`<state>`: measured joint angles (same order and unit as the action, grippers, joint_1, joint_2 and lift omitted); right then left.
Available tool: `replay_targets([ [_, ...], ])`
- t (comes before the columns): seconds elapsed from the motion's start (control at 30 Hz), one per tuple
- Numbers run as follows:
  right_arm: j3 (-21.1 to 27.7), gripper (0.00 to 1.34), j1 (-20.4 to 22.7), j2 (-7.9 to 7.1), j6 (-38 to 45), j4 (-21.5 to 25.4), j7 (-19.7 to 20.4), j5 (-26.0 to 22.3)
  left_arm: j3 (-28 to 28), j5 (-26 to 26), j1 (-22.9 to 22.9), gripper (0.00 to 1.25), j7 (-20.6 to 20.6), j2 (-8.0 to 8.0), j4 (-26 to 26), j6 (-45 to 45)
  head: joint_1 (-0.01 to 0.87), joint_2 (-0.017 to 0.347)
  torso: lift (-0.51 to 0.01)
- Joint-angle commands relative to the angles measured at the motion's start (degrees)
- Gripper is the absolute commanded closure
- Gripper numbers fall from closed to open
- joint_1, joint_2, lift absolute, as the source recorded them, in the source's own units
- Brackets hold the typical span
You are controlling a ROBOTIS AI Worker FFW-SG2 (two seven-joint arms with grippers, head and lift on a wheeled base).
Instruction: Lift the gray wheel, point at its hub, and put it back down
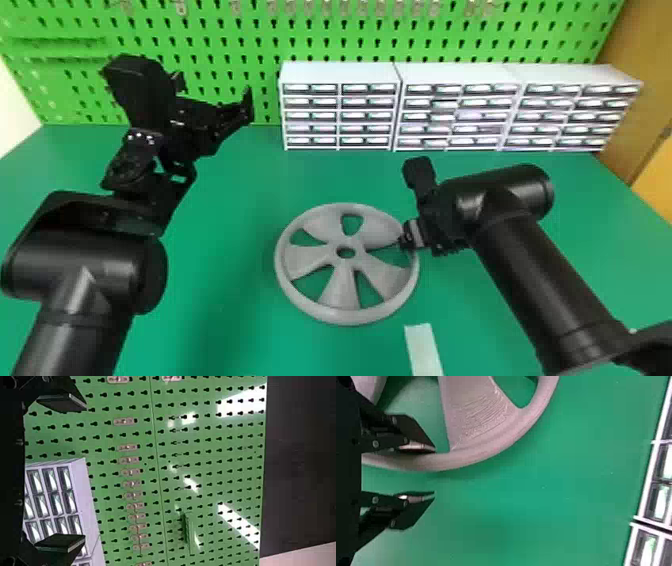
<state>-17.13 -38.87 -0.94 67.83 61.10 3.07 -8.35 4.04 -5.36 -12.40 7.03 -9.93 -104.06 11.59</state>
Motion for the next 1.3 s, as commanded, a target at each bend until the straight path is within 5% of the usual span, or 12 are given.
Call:
replay_targets([
  [0.0, -0.09, 1.20, 1.08, -0.03, -2.70, 1.04, 0.00, 1.49, 0.00, 0.00, 0.01, 0.12, 0.00, 0.00, 0.00, 0.01, 0.692, 0.048, -0.088],
  [0.77, 2.63, 1.31, 4.50, -0.46, -13.51, 1.92, -0.08, 0.79, 0.09, -0.09, 0.01, 0.12, 0.00, 0.00, 0.00, 0.45, 0.692, 0.048, -0.088],
  [1.27, 5.80, 1.31, 6.09, -0.29, -17.99, 14.05, 0.00, 7.55, -0.18, -0.09, 0.45, 0.12, 0.18, 0.00, 0.00, 0.72, 0.692, 0.048, -0.088],
])
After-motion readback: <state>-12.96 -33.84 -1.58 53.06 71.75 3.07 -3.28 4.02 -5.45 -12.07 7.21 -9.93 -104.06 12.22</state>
